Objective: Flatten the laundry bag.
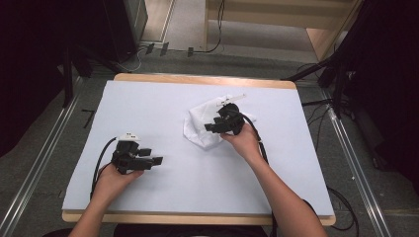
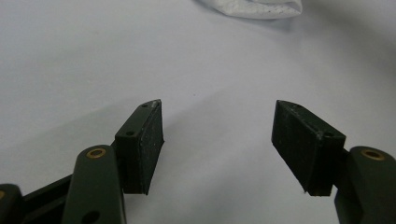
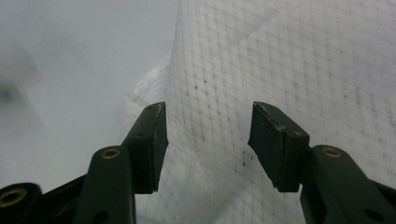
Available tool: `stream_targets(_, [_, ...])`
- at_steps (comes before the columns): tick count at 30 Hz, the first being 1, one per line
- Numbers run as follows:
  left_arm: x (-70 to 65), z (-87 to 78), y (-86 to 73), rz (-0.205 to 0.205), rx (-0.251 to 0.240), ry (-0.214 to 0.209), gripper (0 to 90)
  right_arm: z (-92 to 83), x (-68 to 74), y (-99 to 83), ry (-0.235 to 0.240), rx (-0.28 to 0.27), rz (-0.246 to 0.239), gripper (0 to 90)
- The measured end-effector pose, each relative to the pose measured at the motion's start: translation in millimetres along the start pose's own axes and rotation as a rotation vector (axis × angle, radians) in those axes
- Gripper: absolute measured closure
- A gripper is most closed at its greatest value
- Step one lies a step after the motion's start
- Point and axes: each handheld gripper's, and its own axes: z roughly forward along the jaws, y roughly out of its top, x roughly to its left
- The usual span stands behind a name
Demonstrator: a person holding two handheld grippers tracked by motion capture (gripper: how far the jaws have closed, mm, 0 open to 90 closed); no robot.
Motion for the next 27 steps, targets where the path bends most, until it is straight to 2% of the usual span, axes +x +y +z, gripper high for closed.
stream_targets(5, [0.4, 1.3, -0.8, -0.002, 0.012, 0.008, 34.7, 10.5, -1.0, 9.7, -0.015, 0.003, -0.015, 39.9])
stream_targets(9, [-0.1, 1.0, -0.8, 0.001, 0.012, 0.008, 34.7, 14.3, -0.7, 14.4, -0.014, -0.021, -0.018, 38.6])
stream_targets(11, [-0.2, 0.8, -0.9, 0.001, 0.011, 0.007, 34.7, 20.0, -0.4, 20.6, -0.017, 0.005, -0.014, 36.3])
stream_targets(17, [0.1, 1.1, -0.9, 0.001, 0.011, 0.009, 34.7, 33.6, 1.1, 34.1, -0.015, -0.001, -0.04, 35.5])
stream_targets(25, [0.9, 0.2, -1.6, -0.006, 0.006, 0.009, 34.7, 60.2, 2.3, 32.1, -0.01, 0.036, -0.055, 35.2])
stream_targets(27, [0.9, -0.5, -1.8, -0.006, 0.006, 0.014, 34.7, 68.8, 5.4, 27.7, 0.002, 0.067, -0.062, 36.7])
